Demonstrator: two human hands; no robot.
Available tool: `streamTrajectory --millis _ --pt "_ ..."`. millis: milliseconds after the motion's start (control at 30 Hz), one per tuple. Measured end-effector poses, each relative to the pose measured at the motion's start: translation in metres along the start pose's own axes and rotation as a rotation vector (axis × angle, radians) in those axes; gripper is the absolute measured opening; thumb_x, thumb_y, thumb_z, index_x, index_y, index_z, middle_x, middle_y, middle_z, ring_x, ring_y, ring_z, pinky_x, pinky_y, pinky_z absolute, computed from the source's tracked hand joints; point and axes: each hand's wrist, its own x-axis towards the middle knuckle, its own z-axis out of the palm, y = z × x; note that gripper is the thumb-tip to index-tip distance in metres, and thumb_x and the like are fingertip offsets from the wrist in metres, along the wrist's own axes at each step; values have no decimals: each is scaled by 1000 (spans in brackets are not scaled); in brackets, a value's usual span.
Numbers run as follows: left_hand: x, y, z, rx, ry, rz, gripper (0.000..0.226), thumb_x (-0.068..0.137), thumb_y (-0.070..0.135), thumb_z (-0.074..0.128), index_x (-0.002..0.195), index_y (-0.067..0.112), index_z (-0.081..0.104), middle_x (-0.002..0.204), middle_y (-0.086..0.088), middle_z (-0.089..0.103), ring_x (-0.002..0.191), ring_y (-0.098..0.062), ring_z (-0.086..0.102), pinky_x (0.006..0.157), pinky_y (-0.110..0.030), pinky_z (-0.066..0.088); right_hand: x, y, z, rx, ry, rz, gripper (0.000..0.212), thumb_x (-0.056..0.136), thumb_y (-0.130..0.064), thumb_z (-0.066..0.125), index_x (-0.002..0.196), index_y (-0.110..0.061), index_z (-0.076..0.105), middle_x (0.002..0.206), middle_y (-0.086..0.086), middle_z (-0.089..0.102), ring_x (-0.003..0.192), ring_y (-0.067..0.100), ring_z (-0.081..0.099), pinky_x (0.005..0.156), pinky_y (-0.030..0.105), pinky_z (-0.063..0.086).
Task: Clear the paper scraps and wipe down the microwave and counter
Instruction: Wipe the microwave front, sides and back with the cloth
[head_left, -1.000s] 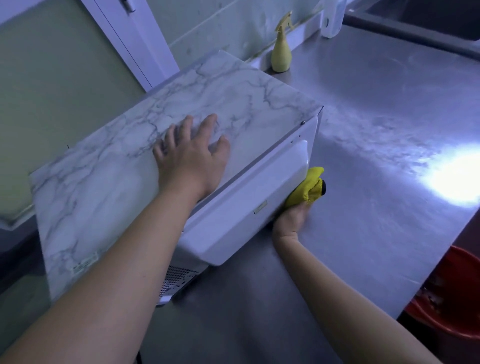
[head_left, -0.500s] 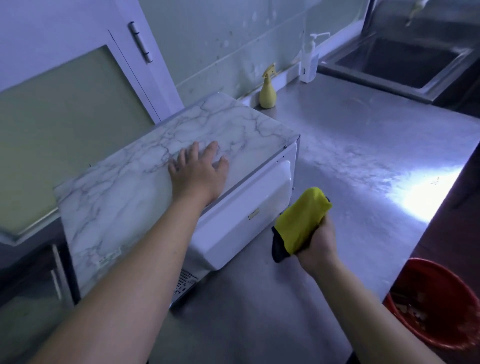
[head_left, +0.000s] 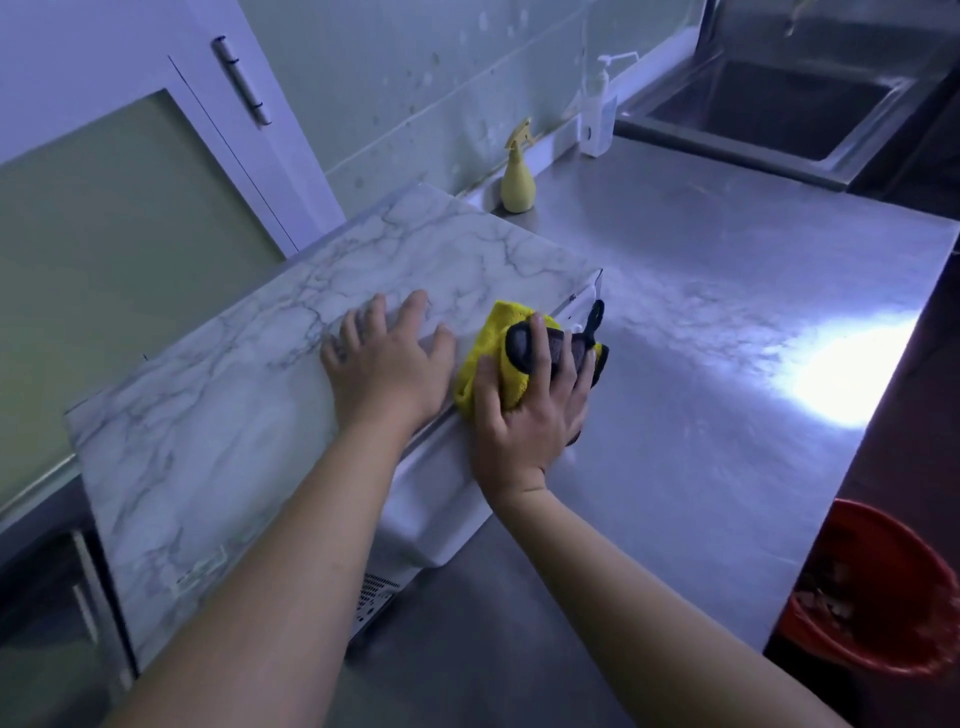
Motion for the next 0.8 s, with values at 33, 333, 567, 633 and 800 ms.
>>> streamTrajectory --millis 33,333,567,633,800 --pt "0 0 1 0 7 0 54 92 60 31 144 45 32 160 -1 26 146 -27 19 118 -53 10 0 8 4 -4 54 -107 62 86 -56 49 143 -32 52 155 1 43 152 26 22 113 62 22" --pt "-2 0 2 -17 -3 2 53 95 59 29 146 45 29 161 -2 22 147 -28 15 119 -53 6 16 91 -1 41 -63 -680 54 97 -47 43 150 -35 42 153 12 41 148 41 25 109 73 19" --pt "-2 1 2 -8 -7 -14 54 95 59 30 147 47 28 162 0 22 148 -26 15 119 -51 6 36 138 3 19 -101 -884 60 95 -58 33 152 -38 36 164 1 23 152 37 14 110 72 15" --pt "-1 0 3 -15 -7 -18 53 95 60 30 146 48 28 162 1 21 148 -25 14 119 -50 6 36 149 4 42 -106 -875 60 95 -60 33 152 -39 33 166 -3 14 153 34 8 108 75 16" --pt "1 0 4 -12 -5 -36 53 92 62 29 144 51 29 161 4 24 147 -24 16 118 -49 7 8 151 10 159 -122 -501 69 96 -63 33 155 -29 24 167 -4 3 153 32 5 119 61 12"
